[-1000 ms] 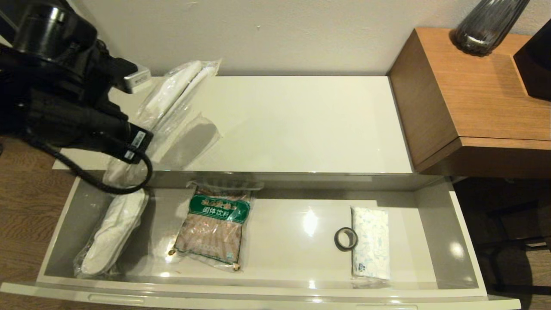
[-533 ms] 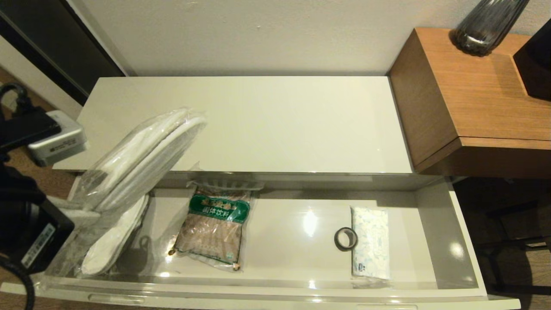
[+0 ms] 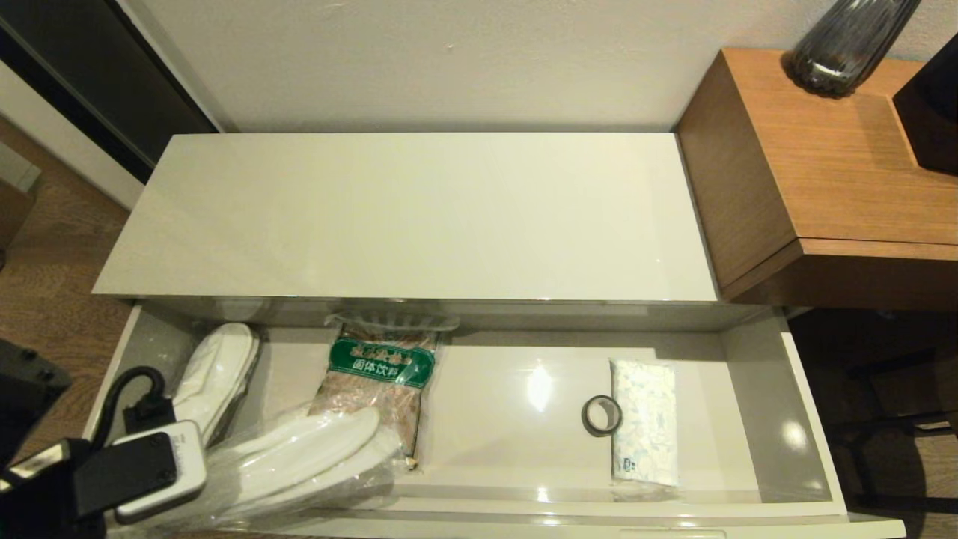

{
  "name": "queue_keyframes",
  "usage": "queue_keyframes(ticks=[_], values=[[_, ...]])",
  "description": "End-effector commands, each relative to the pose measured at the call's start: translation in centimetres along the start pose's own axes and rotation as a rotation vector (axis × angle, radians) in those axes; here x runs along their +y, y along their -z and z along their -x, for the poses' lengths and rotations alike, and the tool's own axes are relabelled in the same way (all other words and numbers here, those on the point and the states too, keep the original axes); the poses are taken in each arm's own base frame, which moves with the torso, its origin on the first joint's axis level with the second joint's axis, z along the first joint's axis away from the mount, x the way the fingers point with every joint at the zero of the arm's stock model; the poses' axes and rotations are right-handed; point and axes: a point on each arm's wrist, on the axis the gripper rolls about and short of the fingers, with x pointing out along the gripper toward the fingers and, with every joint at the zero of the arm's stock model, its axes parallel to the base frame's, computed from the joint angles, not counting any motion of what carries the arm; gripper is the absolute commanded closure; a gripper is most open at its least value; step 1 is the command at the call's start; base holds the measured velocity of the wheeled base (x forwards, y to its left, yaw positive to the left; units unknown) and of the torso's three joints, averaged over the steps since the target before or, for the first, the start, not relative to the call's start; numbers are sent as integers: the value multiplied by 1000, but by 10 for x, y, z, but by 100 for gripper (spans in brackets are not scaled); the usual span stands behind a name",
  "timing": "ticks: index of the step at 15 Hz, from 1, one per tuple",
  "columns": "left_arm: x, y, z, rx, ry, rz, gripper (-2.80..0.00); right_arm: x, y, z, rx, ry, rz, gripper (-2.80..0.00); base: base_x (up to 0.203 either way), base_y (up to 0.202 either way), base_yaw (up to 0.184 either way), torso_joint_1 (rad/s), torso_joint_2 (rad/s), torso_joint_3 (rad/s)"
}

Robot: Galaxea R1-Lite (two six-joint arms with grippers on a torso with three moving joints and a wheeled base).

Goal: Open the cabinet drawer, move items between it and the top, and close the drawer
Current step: Put the disposable slippers in the drawer

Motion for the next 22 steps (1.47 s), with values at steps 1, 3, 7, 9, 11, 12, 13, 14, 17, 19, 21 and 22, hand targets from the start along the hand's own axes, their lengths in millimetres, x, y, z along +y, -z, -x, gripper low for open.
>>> queue_keyframes(ticks=[1,3,7,9,11,12,13,14,17,19,21,22], values=[[-2,-11,-28,15,7,-30,0,0,0,0,1,-1,1,0,0,0,0,0,0,0],[2,-32,-60,34,7,-46,0,0,0,0,1,-1,1,0,0,0,0,0,0,0],[9,-63,-106,54,-13,-72,0,0,0,0,1,-1,1,0,0,0,0,0,0,0],[13,-80,-126,63,-18,-77,0,0,0,0,1,-1,1,0,0,0,0,0,0,0],[17,-89,-138,76,-25,-79,0,0,0,0,1,-1,1,0,0,0,0,0,0,0],[18,-95,-146,91,-33,-77,0,0,0,0,1,-1,1,0,0,0,0,0,0,0],[19,-102,-157,85,-53,-70,0,0,0,0,1,-1,1,0,0,0,0,0,0,0],[22,-109,-167,58,-87,-57,0,0,0,0,1,-1,1,0,0,0,0,0,0,0],[24,-119,-183,32,-159,-34,0,0,0,0,1,-1,1,0,0,0,0,0,0,0],[24,-128,-205,10,-242,-2,0,0,0,0,1,-1,1,0,0,0,0,0,0,0],[24,-130,-214,14,-318,28,0,0,0,0,1,-1,1,0,0,0,0,0,0,0],[23,-130,-217,15,-333,38,0,0,0,0,1,-1,1,0,0,0,0,0,0,0]])
